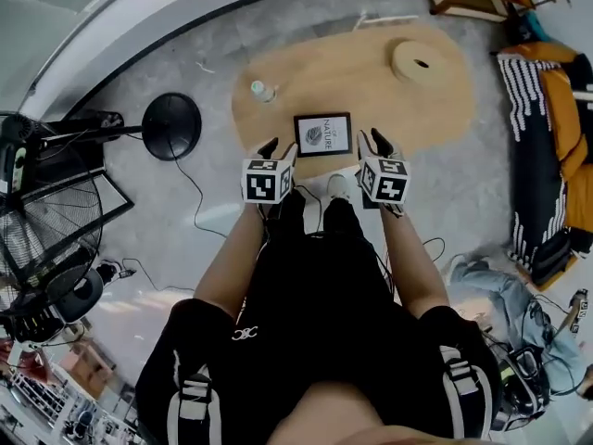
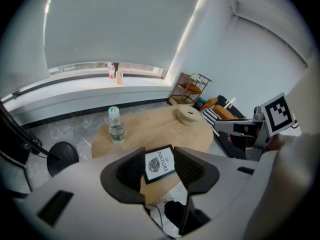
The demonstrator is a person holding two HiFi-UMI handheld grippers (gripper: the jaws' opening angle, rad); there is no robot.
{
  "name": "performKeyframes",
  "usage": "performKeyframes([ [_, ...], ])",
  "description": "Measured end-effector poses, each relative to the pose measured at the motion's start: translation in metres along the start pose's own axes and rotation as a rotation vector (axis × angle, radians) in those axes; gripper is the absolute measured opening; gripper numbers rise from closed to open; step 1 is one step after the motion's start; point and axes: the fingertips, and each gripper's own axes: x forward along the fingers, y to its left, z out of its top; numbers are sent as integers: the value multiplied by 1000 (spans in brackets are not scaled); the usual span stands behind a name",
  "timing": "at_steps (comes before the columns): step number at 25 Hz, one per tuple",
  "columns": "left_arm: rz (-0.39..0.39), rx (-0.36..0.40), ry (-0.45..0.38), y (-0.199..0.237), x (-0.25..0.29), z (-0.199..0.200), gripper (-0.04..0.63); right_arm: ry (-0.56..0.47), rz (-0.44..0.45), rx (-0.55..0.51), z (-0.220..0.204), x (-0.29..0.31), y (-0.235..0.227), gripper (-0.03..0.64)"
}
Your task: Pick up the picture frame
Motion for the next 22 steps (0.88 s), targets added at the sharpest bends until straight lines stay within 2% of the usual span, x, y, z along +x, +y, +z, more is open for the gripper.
performKeyframes([
  [4,-3,-33,78,14,43,-42,192,96,12,13,-50,32,-4,137],
  [9,31,-117,132,37,113,-79,184,204,9,28,-109,89,-21,137],
  [13,40,-128,183,54,163,-103,181,284,-3,36,-145,139,-35,137],
  [19,37,-173,195,72,214,-133,154,364,-6,43,-186,195,-51,137],
  [22,31,-156,210,81,234,-142,152,389,-7,59,-201,214,-52,137],
])
